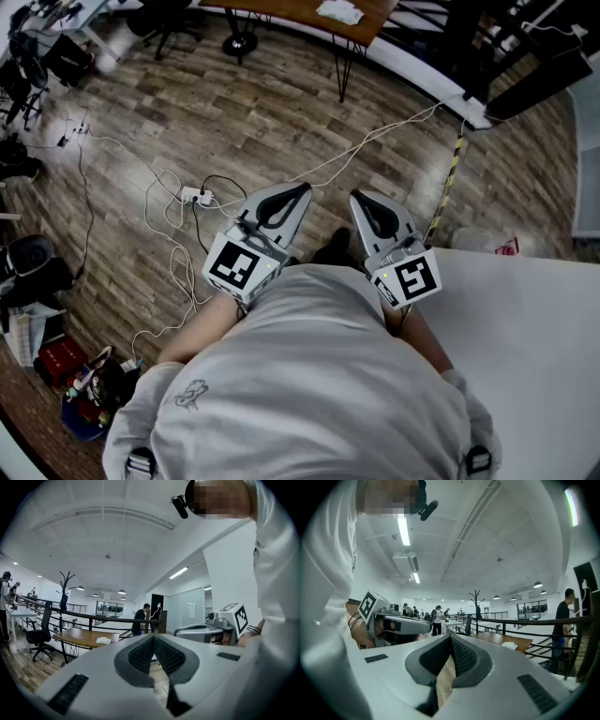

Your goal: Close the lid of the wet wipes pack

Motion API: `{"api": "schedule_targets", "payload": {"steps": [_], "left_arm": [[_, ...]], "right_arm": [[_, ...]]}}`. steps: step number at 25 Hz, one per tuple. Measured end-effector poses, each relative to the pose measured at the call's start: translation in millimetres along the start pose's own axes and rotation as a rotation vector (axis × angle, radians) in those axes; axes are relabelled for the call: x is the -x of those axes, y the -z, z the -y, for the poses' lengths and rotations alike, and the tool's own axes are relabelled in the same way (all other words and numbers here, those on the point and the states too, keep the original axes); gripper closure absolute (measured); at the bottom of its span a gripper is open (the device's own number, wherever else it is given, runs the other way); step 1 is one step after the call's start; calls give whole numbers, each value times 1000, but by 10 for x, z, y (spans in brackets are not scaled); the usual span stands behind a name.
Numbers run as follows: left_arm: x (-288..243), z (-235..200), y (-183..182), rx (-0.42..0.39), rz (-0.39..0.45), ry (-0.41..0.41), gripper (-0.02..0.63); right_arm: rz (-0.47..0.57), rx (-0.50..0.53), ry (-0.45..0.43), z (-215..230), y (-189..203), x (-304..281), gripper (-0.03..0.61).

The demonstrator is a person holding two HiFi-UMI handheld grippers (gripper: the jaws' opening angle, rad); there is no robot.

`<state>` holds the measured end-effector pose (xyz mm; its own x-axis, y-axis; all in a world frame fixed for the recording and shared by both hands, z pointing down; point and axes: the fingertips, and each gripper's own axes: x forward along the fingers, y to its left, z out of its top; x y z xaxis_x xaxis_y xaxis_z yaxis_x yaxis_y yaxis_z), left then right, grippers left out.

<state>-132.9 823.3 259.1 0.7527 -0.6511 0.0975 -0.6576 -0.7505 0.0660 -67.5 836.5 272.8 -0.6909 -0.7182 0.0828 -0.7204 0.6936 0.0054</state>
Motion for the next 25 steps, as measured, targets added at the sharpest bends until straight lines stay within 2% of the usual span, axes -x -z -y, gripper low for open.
{"api": "schedule_targets", "payload": {"steps": [13,19,25], "left_arm": [[-1107,-179,-15,-30,3,-28,604],[-1570,-270,-102,-29,14,-77,604],[-1956,-450,-138,-27,9,-63,604]], "right_arm": [[26,-21,-44,1191,31,14,543],[32,-5,-59,1778,-2,67,543],[6,3,-74,2187,59,-94,543]]}}
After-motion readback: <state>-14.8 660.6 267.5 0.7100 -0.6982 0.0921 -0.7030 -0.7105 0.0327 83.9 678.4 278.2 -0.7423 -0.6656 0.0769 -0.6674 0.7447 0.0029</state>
